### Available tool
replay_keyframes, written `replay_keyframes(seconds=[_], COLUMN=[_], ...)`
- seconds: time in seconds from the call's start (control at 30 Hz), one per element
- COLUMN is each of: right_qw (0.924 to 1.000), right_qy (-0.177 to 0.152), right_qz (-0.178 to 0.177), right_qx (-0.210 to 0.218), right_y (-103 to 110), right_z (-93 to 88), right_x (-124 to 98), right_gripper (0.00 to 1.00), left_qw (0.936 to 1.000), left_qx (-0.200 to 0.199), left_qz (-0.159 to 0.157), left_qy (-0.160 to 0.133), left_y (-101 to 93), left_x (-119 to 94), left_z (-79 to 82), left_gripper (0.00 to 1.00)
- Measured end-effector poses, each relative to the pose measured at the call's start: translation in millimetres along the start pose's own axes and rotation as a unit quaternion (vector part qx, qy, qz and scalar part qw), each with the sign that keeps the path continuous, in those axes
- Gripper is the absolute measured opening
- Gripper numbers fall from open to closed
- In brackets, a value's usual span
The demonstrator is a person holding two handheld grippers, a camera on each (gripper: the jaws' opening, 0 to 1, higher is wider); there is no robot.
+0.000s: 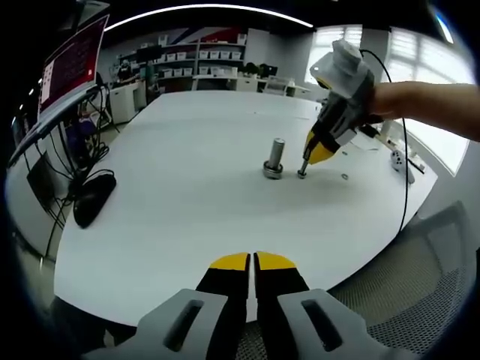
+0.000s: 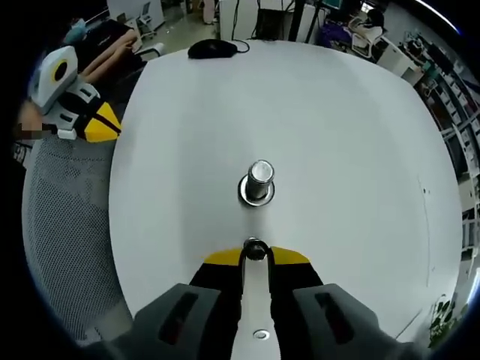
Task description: Place the washer onto the threaded stud by aligning its center hole with the stud, sliding it down to the base, and recovering from edge contact or off-axis alignment until the washer reaches the visible bottom stop.
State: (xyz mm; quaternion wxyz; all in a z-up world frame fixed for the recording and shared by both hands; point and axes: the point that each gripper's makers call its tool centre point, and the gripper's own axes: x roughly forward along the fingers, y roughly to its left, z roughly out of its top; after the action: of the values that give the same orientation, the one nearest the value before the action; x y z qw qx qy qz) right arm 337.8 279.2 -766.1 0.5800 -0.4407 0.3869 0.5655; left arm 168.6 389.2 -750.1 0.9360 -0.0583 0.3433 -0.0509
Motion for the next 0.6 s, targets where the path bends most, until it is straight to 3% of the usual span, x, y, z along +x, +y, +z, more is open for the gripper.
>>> replay_keyframes(seconds=[0.6], right_qw=[0.9998], right_qy=[0.017], right_qz=[0.006], right_qx=[-0.009], right_y=[-1], right_z=[-4.6], right_x=[19], right_gripper=[0.15], left_qw=[1.0000], left_qx=[-0.001], left_qz=[-0.001], left_qy=[0.000], left_y=[0.4], left_x=[0], left_z=[-2.1], left_gripper=[0.00])
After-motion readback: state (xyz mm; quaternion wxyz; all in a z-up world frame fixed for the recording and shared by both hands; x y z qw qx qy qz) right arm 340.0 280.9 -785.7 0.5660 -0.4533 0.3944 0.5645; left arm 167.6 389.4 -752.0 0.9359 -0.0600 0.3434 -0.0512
